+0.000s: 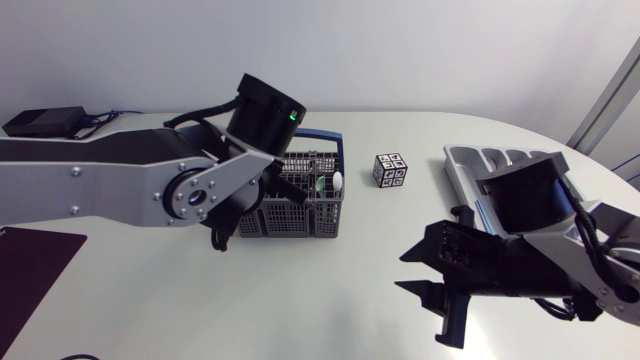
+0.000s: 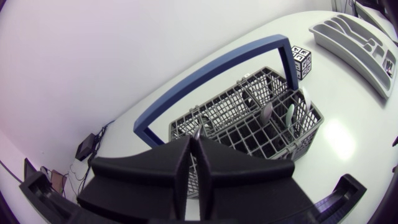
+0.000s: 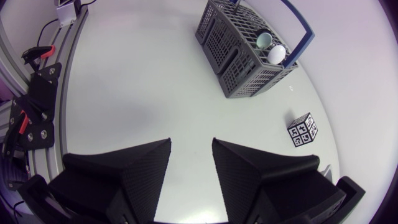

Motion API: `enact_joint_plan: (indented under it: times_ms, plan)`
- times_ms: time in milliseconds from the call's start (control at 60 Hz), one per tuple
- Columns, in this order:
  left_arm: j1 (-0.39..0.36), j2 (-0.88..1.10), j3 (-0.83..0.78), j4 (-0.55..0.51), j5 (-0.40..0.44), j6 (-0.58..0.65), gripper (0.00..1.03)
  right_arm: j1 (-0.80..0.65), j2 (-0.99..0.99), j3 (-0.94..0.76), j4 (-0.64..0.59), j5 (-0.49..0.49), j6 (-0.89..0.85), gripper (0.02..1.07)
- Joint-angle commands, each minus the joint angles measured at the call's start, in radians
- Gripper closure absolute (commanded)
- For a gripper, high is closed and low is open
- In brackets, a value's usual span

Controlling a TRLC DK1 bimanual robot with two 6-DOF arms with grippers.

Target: Transfer all utensils from the basket to the drawer tray.

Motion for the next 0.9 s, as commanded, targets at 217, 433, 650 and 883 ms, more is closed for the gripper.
enact_joint_plan:
  times_ms: [217, 433, 650, 883]
  plan:
    - [-0.041, -0.123, -0.09, 0.122, -0.062, 0.127, 1.0, 0.02, -0.02, -0.02, -0.001, 0.002, 0.026, 0.56]
    - [-0.038, -0.217, -0.136, 0.208, -0.062, 0.16, 1.0, 0.02, -0.041, -0.005, -0.001, -0.001, 0.051, 0.56]
    - [-0.058, -0.338, -0.153, 0.164, 0.023, 0.071, 1.0, 0.027, -0.08, 0.053, -0.005, -0.028, 0.146, 0.53]
    - [-0.049, -0.389, -0.135, 0.0, 0.263, -0.112, 1.0, 0.052, -0.086, 0.102, -0.005, -0.026, 0.25, 0.21]
